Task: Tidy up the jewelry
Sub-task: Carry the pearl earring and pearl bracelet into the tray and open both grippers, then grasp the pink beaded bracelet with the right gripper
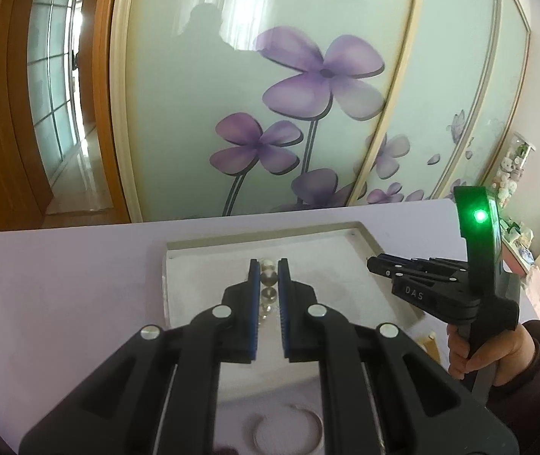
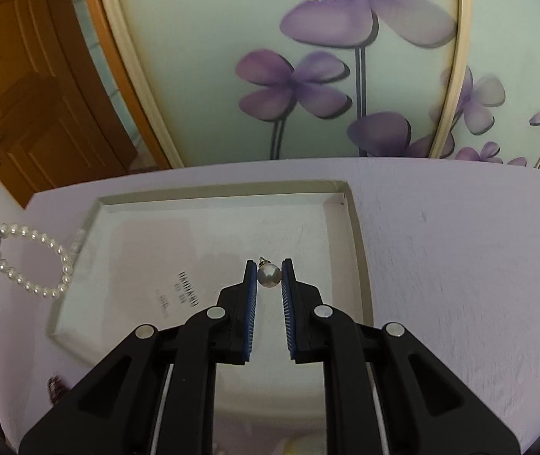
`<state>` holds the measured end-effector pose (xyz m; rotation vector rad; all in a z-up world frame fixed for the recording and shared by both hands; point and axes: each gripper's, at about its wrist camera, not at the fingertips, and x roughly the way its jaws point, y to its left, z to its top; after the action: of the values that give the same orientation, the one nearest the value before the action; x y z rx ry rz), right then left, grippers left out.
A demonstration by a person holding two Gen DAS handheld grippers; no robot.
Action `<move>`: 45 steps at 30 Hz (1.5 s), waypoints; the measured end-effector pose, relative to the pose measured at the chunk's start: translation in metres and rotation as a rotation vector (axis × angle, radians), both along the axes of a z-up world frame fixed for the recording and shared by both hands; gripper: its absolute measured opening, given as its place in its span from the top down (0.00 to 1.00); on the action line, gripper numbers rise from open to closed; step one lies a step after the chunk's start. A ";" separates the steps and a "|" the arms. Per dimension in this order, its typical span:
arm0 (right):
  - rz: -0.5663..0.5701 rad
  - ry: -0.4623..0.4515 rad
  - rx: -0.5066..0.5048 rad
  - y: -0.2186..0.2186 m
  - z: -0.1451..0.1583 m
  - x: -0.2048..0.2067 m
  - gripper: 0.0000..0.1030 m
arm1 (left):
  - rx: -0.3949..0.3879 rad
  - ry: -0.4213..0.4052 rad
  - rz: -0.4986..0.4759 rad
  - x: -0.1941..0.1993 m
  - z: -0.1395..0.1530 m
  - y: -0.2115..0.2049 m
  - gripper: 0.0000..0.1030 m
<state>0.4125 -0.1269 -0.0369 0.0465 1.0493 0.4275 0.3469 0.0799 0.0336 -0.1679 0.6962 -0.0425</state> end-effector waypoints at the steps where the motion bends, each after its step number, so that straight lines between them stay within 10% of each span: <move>1: -0.003 0.008 -0.006 0.002 -0.004 0.004 0.87 | -0.001 0.005 0.001 0.006 -0.004 0.002 0.91; 5: -0.019 0.056 -0.006 0.003 -0.012 0.014 0.84 | -0.003 0.022 0.006 0.018 -0.017 0.006 0.91; 9: -0.017 0.044 0.018 -0.001 -0.008 0.007 0.60 | -0.003 0.030 0.007 0.024 -0.025 0.007 0.91; 20: -0.012 -0.025 0.005 -0.008 0.007 -0.011 0.59 | -0.016 0.056 0.023 0.048 -0.038 0.004 0.90; 24: -0.006 -0.049 -0.008 -0.011 0.014 -0.020 0.59 | -0.015 0.044 0.051 0.042 -0.034 0.009 0.64; 45: -0.011 -0.132 0.068 -0.045 0.060 -0.170 0.59 | 0.050 -0.070 0.215 -0.165 -0.008 0.052 0.37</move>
<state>0.2424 -0.1716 0.0229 0.0834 0.9040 0.4504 0.1816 0.1315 0.0257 -0.1919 0.6061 0.1734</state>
